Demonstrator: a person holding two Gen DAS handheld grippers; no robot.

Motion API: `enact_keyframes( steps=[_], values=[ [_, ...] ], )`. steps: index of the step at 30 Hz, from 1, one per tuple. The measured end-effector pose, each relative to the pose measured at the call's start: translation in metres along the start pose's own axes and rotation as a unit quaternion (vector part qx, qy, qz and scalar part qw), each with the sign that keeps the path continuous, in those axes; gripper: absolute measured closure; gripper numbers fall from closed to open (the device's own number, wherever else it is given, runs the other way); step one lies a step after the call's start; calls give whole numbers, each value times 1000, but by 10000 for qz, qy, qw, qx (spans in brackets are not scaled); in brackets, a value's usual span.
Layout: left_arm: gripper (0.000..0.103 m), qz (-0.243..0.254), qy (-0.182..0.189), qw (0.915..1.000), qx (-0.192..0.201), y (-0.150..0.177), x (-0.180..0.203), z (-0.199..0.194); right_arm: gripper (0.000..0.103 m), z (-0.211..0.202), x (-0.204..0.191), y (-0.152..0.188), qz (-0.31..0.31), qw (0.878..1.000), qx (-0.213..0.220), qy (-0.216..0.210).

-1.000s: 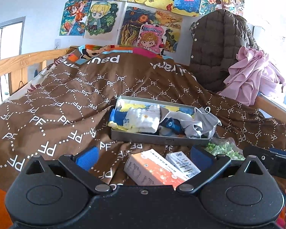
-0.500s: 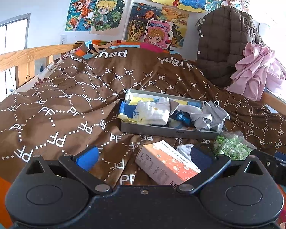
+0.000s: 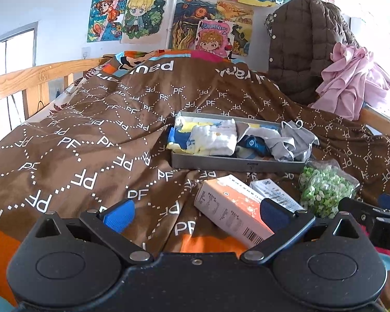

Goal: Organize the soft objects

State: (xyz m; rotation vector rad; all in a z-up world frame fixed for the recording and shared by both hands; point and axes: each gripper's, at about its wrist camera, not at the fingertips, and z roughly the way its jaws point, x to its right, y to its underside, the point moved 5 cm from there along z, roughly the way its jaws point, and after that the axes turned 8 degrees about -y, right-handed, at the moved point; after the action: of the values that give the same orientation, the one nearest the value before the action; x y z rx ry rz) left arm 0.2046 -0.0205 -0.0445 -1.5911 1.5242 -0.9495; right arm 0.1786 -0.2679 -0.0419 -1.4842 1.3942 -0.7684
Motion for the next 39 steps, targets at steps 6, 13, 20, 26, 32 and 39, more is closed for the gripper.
enact_keyframes(
  steps=[6,13,20,26,32,39],
  values=[
    [1,50,-62,10000,-22,6,0,1,0,4,0,4,-18,9999,-152,34],
    [1,138,-113,9998,-54,12,0,2,0,6,0,7,-54,9997,-236,43],
    [1,192,-138,9997,-61,15,1,3,0,8,0,8,-81,9995,-286,38],
    [1,187,-184,9996,-89,17,0,4,0,9,0,8,-110,9995,-297,28],
    [1,179,-194,9996,-96,17,-1,4,0,9,-1,8,-104,9995,-298,30],
    [1,177,-196,9996,-101,17,-1,4,0,9,-1,8,-105,9995,-299,26]
  ],
)
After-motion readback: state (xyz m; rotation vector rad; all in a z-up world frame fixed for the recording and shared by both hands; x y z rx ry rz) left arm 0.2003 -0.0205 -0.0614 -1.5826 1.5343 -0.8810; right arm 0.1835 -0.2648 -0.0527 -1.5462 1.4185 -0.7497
